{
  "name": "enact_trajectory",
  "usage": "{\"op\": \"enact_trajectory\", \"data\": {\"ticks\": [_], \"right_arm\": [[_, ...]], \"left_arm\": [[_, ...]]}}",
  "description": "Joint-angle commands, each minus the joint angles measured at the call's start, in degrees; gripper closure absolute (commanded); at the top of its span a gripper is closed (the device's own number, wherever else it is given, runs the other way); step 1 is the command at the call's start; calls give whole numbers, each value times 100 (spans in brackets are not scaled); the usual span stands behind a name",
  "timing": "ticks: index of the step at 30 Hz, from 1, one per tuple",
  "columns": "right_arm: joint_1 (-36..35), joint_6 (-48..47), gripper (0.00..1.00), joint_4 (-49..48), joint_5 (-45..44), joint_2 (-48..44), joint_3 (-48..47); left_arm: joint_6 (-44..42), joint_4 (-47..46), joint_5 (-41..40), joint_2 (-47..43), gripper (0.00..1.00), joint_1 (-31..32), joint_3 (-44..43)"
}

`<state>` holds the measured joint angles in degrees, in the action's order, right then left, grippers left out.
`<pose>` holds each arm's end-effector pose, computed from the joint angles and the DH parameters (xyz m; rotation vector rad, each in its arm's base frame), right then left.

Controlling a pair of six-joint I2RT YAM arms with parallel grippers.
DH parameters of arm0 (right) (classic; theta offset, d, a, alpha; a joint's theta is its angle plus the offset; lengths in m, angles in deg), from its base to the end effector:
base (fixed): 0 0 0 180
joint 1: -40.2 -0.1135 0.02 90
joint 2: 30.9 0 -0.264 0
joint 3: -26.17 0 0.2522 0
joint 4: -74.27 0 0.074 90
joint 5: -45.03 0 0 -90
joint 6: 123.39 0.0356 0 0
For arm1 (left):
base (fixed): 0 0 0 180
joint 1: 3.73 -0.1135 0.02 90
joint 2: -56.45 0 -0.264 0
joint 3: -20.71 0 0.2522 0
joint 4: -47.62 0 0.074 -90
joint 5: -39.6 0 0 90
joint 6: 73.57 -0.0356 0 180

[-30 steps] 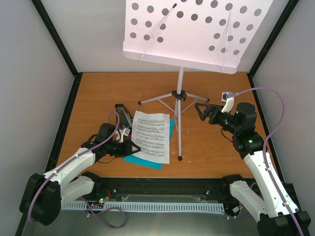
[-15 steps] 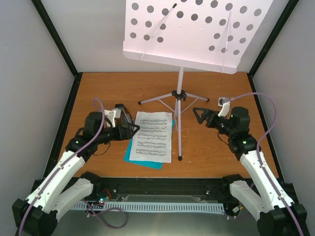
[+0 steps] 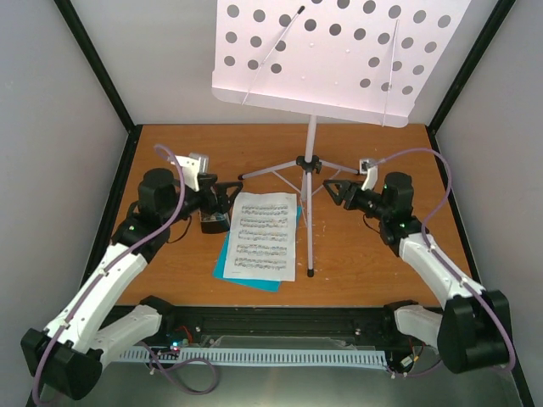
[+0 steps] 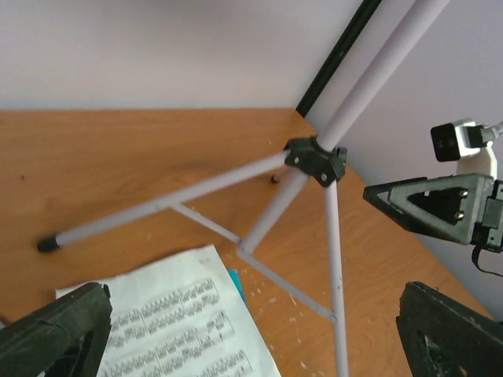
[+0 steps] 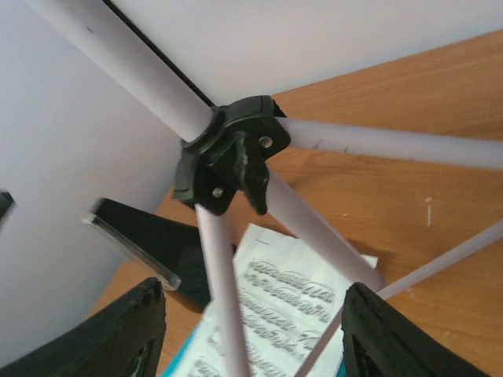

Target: Pack up the instrument practice props

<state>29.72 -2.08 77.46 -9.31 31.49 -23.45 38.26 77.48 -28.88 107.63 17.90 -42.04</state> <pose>0.2347 0.0645 0.2634 -0.1087 1.9323 1.0710 0.1842 -0.0871 0.3362 0.2636 1.9444 -0.8633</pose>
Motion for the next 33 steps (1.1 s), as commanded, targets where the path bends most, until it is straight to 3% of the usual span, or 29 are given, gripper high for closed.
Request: {"op": "enact_trajectory", "data": {"ticks": [1, 7, 12, 20, 28, 33], "right_arm": [[-1, -778, 42, -719, 364, 663, -396], [2, -1060, 52, -1528, 790, 1441, -642], [2, -1459, 63, -1570, 850, 1837, -901], [-4, -1981, 96, -2088, 1099, 2116, -854], [-19, -3282, 97, -2099, 745, 1669, -421], [-240, -4648, 97, -1630, -235, 1245, -242]], "left_arm": [[-518, -941, -154, 280, 1, -37, -354], [-947, -1174, -350, 365, 1, -38, -453], [-1180, -1306, -455, 296, 0, -41, -95], [-1350, -1347, -490, 413, 0, -41, 48], [-1371, -1336, -419, 405, 0, -38, 126], [-1271, -1394, -163, 482, 1, -39, 158]]}}
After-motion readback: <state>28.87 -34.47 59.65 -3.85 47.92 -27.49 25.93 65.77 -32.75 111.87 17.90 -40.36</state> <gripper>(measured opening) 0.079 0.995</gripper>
